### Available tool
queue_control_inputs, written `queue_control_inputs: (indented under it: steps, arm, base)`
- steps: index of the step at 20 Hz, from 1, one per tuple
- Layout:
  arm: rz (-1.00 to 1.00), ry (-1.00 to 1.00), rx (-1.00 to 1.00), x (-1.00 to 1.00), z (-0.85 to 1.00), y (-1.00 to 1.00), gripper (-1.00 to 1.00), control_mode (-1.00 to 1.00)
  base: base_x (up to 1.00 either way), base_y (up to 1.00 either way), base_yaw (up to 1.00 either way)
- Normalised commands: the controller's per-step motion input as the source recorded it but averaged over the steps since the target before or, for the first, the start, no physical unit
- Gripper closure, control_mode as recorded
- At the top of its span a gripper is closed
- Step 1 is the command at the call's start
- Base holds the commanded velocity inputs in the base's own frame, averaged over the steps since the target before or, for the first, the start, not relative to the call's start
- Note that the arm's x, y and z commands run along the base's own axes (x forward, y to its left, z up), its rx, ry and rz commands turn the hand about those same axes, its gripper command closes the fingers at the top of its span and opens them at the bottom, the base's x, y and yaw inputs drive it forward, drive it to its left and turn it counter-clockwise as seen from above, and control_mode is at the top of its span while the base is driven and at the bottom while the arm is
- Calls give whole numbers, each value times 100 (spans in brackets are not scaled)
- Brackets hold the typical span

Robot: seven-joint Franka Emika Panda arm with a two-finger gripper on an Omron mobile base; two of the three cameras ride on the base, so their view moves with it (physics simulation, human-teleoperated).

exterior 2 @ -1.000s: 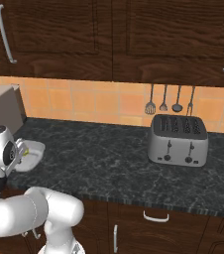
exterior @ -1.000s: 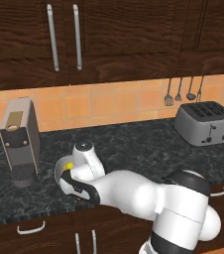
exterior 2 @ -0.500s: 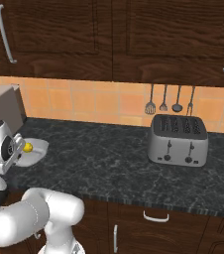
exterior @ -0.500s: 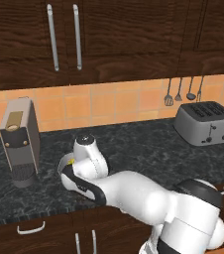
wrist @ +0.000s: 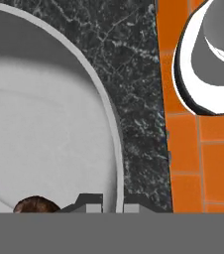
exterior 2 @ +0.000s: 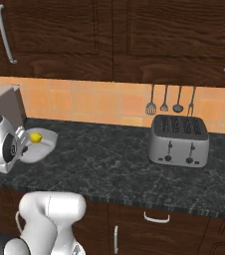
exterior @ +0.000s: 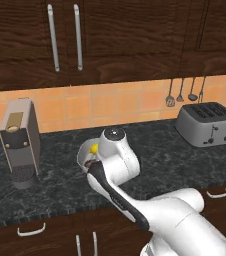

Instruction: Take the meat container that has the shrimp and place it on the second highest rack of the freezer. Then take the vegetable container that has the mushroom and lemon and place it on the highest rack of the freezer.

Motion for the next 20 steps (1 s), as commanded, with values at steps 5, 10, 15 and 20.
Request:
queue_control_inputs:
  steps: [5,10,15,20]
  arm:
    - [9,0,5,-21,41,-98,100,-100]
    - [11,0,5,-13,42,-89,100,-100]
    - [1,1,0,-26,39,-56,100,-100]
    - [0,0,-6,-12,6,-35,100,-100]
  base:
    - [0,0,0]
    - [0,0,0]
    - [0,0,0]
    - [0,0,0]
